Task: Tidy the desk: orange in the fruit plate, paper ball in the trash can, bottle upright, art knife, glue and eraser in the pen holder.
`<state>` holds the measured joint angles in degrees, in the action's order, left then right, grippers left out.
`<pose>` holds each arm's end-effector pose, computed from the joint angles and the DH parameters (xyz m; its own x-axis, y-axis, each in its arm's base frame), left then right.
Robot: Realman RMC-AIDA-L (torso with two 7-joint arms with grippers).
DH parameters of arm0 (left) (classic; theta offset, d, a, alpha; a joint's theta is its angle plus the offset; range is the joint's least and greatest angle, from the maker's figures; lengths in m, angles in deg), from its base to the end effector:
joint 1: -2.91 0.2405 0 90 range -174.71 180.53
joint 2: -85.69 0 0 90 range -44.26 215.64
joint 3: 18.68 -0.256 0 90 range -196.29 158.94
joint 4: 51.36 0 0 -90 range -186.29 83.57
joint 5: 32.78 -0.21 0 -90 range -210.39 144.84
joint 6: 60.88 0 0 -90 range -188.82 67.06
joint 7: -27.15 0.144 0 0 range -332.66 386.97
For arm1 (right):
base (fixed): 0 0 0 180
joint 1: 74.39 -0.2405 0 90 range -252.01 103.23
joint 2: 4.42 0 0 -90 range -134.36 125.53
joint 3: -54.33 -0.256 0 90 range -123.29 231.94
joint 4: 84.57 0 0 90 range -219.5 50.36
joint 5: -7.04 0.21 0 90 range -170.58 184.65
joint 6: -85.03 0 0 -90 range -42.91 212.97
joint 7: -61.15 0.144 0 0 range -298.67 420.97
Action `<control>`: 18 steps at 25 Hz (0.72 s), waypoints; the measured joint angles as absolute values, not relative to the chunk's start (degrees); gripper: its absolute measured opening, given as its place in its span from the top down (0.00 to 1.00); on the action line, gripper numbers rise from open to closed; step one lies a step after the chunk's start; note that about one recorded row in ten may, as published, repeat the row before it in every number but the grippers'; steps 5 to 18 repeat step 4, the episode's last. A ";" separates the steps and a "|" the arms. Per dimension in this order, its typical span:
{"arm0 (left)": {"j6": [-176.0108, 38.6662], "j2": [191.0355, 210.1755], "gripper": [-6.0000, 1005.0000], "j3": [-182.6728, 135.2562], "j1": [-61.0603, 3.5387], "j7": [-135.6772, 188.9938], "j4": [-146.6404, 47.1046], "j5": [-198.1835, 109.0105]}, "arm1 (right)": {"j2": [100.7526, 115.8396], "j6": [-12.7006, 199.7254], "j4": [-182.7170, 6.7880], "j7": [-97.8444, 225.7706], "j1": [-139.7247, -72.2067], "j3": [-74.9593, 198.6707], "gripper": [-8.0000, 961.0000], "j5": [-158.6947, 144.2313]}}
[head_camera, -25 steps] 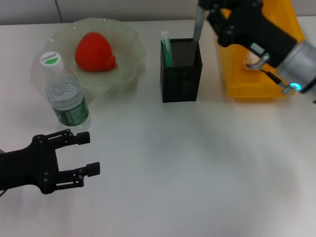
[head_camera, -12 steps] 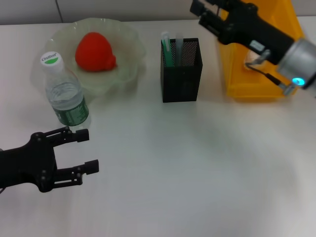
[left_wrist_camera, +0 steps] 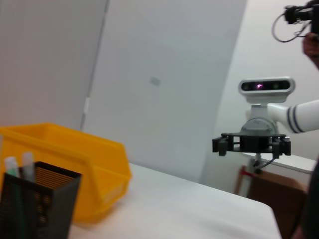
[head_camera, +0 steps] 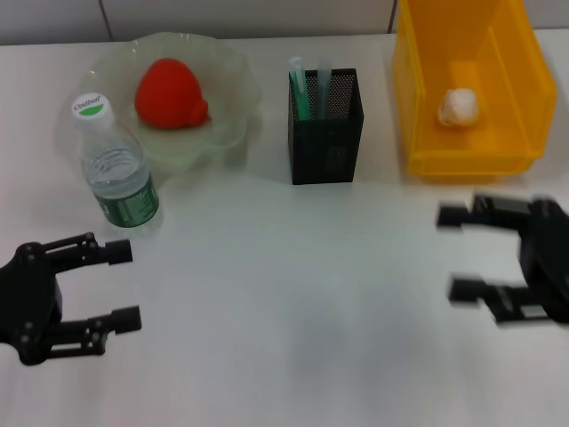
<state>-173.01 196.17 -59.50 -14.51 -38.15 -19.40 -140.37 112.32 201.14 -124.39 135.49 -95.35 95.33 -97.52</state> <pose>-0.3122 0.2319 0.0536 0.7487 0.2545 0.6121 0.3370 -0.9413 -0.0209 0.2622 0.2500 0.0384 0.6902 -0.2483 -0.6797 -0.2658 -0.9606 0.0810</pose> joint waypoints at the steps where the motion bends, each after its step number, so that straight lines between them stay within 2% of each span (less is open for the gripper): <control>1: -173.54 196.03 0.20 -59.65 -14.58 -38.16 -19.39 -140.70 | 112.28 201.63 -124.05 135.44 -94.83 95.29 0.26 -97.87; 4: -174.32 195.85 0.20 -59.71 -14.88 -38.38 -19.30 -141.50 | 112.89 202.06 -123.52 134.77 -93.27 95.42 0.26 -98.53; 18: -174.32 195.85 0.20 -59.71 -14.88 -38.38 -19.30 -141.50 | 112.89 202.06 -123.52 134.77 -93.27 95.42 0.26 -98.53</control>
